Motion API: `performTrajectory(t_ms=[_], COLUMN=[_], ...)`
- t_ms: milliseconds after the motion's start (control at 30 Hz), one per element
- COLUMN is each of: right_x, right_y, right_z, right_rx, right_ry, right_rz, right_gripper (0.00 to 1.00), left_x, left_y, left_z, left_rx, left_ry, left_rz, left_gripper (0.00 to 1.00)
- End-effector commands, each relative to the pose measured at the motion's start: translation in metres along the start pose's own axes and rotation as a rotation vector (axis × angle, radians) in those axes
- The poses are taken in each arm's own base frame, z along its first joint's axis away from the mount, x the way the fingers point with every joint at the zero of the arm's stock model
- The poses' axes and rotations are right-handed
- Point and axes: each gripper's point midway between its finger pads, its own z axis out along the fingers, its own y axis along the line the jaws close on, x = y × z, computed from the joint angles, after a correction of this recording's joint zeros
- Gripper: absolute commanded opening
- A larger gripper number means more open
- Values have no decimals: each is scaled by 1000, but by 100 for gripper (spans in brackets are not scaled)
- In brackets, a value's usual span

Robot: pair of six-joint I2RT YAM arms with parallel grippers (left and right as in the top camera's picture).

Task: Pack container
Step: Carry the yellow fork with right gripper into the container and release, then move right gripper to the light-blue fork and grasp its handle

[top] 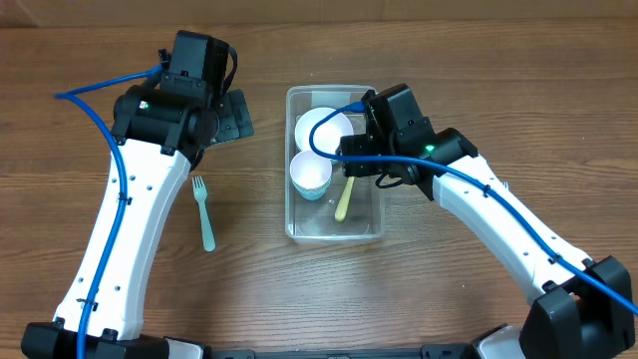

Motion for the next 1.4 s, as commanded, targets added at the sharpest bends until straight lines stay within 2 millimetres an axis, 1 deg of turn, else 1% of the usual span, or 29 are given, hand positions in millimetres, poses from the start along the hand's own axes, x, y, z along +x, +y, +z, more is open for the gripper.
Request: performTrajectory(t_ms=[0,33,67,100,133,167,200,233,267,300,333,367,400,433,500,533,600,667,733,767,900,967,1033,1133,1167,1200,1233,1300,1367], right_x=[-12,-16,-20,-22,-19,-13,-6,10,25,34,47,64,75,83,88,92,104,116,126,130,149,166,182,181,178,174,167,154,151], right_y=[9,8,3,-11,-34,-63,-85,-124,-156,-171,-194,-216,-229,-239,-249,-257,-272,-277,-280,-281,-287,-291,-301,-299,-294,-289,-280,-261,-252], right_z=[-20,-32,-46,-68,-93,-121,-140,-174,-201,-213,-228,-235,-235,-225,-208,-200,-171,-146,-120,-105,-78,-68,-62,-52,-48,-44,-39,-30,-25], right_rx=[-24,-26,-11,37,122,224,302,437,539,580,632,656,658,594,510,505,481,450,423,416,412,437,499,464,429,388,325,218,190], right_ry=[-51,-78,-106,-141,-171,-197,-209,-225,-237,-234,-226,-178,-136,-100,-42,0,128,246,328,352,345,361,371,336,321,308,281,251,254], right_rz=[-11,-8,2,24,59,106,147,233,316,350,420,479,511,572,605,632,671,676,653,629,596,594,583,596,601,606,634,623,602], right_gripper=[100,100,100,100,100,100,100,100,100,100,100,100,100,100,100,100,100,100,97,95,92,98,99,97,96,93,91,89,88], left_x=[-9,-9,-9,-9,-9,-9,-9,-9,-9,-9,-9,-9,-9,-9,-9,-9,-9,-9,-9,-9,-9,-9,-9,-9,-9,-9,-9,-9,-9], left_y=[2,2,2,2,2,2,2,2,2,2,2,2,2,2,2,2,2,2,2,2,2,2,2,2,2,2,2,2,2], left_z=[-9,-9,-9,-9,-9,-9,-9,-9,-9,-9,-9,-9,-9,-9,-9,-9,-9,-9,-9,-9,-9,-9,-9,-9,-9,-9,-9,-9,-9], left_rx=[2,2,2,2,2,2,2,2,2,2,2,2,2,2,2,2,2,2,2,2,2,2,2,2,2,2,2,2,2], left_ry=[-36,-36,-36,-36,-36,-36,-36,-36,-36,-36,-36,-36,-36,-36,-36,-36,-36,-36,-36,-36,-36,-36,-36,-36,-36,-36,-36,-36,-36], left_rz=[-37,-37,-37,-37,-37,-37,-37,-37,-37,-37,-37,-37,-37,-37,-37,-37,-37,-37,-37,-37,-37,-37,-37,-37,-37,-37,-37,-37,-37], left_gripper=[100,100,100,100,100,100,100,100,100,100,100,100,100,100,100,100,100,100,100,100,100,100,100,100,100,100,100,100,100])
